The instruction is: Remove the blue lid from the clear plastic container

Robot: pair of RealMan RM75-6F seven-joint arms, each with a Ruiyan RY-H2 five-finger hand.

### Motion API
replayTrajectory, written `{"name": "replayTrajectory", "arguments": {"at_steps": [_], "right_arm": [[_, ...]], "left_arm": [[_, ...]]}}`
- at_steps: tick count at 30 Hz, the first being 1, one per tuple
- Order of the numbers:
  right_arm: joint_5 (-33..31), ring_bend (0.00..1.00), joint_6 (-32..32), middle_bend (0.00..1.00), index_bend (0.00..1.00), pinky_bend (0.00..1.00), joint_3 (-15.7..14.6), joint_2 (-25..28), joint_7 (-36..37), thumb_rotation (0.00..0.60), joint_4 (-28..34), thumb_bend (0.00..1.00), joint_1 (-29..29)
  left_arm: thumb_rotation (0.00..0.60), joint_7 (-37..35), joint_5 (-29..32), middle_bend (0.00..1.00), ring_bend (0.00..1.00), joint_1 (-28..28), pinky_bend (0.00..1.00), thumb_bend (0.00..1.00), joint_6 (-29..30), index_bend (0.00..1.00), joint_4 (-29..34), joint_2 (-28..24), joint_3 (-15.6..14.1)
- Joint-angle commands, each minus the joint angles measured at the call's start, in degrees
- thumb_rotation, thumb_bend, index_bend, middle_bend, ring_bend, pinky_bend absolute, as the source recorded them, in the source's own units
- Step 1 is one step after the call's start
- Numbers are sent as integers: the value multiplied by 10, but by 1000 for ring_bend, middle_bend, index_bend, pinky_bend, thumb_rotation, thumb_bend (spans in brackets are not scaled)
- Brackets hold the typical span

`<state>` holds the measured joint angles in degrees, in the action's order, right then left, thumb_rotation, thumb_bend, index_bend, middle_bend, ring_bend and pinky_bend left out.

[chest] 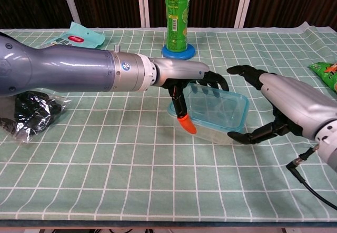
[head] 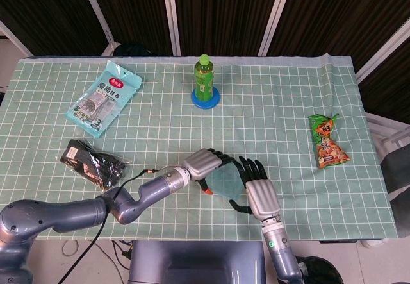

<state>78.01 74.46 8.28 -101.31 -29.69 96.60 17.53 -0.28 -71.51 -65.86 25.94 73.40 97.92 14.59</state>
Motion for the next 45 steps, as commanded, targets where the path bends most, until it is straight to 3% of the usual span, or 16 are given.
{"name": "replayTrajectory", "arguments": {"at_steps": [1, 11, 19, 30, 45], "right_arm": [[-2, 0, 1, 0, 0, 0, 1, 0, 1, 600, -1, 327, 1], [-2, 0, 7, 0, 0, 0, -4, 2, 16, 600, -12, 327, 0], [71, 0, 32, 0, 0, 0, -23, 0, 86, 600, -75, 327, 4], [102, 0, 51, 0, 0, 0, -26, -14, 135, 600, -130, 327, 9], [116, 0, 61, 0, 0, 0, -22, -26, 142, 600, -151, 327, 16]], "left_arm": [[600, -1, 1, 293, 278, -1, 396, 130, 2, 291, 1, 0, -1], [600, -9, 4, 286, 278, -5, 396, 129, 6, 291, 5, -2, -8], [600, -23, 11, 282, 278, -14, 396, 130, -14, 290, 14, -15, -13], [600, -26, 11, 282, 278, -23, 405, 130, -24, 290, 11, -19, -22], [600, -28, 17, 280, 278, -28, 405, 130, -10, 290, 23, -30, -23]]}}
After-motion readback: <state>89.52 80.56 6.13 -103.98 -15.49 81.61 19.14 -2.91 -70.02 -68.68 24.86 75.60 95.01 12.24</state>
